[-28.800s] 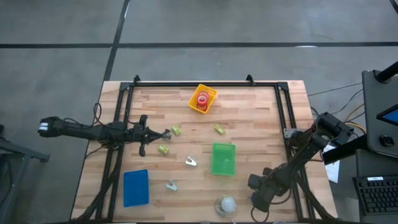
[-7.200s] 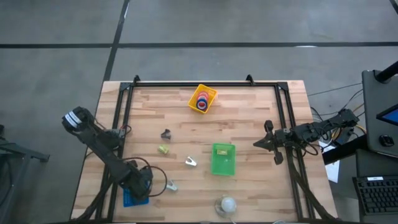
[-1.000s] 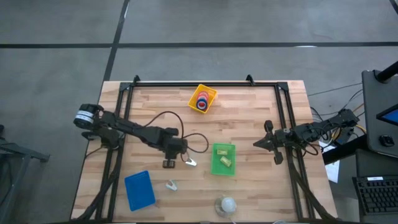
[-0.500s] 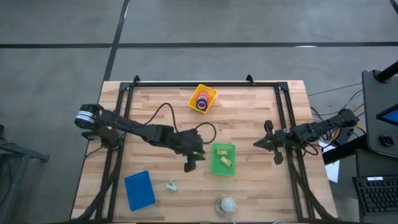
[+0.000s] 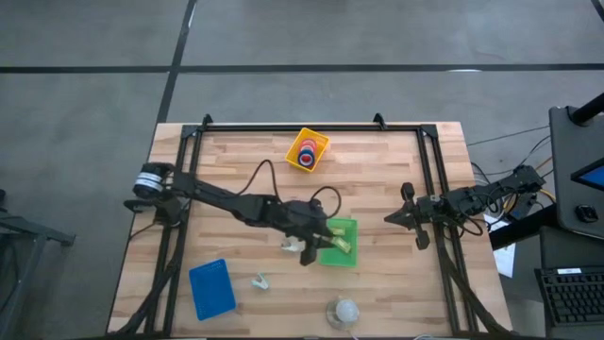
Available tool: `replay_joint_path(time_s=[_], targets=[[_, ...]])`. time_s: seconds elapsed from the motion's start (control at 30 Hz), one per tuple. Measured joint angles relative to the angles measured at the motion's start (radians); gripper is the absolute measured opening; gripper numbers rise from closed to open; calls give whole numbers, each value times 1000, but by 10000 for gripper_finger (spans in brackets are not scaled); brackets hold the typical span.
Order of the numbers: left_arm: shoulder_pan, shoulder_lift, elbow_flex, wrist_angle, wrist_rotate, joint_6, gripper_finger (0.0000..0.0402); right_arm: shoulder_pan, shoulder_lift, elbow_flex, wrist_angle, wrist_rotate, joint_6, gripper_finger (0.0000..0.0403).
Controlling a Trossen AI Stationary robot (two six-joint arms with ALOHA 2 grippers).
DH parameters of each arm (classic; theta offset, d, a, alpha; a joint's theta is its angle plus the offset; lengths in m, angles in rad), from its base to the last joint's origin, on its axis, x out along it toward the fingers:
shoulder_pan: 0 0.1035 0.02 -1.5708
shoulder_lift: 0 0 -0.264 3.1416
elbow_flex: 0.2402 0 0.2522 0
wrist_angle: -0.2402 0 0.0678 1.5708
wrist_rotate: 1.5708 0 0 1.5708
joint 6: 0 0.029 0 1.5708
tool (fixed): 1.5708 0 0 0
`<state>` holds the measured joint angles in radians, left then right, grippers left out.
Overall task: Pick and place Stapler, Stapler remover, tape
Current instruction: Put the green staple box into the green bin
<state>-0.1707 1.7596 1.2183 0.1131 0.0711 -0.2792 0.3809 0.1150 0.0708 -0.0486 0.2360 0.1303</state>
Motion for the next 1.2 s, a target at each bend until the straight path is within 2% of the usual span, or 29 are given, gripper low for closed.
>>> replay_joint_path(time_s=[0.43,0.63,0.87,1.0,1.2], targets=[[26,189,156,-88,20,42,122,0,0,0,1,0,0,8],[40,256,170,-100,21,25,122,0,7,0,0,0,0,8],[40,269,170,-94,20,30,124,0,11,0,0,0,0,8],[40,269,172,-86,18,23,141,0,11,0,0,0,0,8],[40,267,178,-76,5,17,195,0,11,0,0,0,0,8]])
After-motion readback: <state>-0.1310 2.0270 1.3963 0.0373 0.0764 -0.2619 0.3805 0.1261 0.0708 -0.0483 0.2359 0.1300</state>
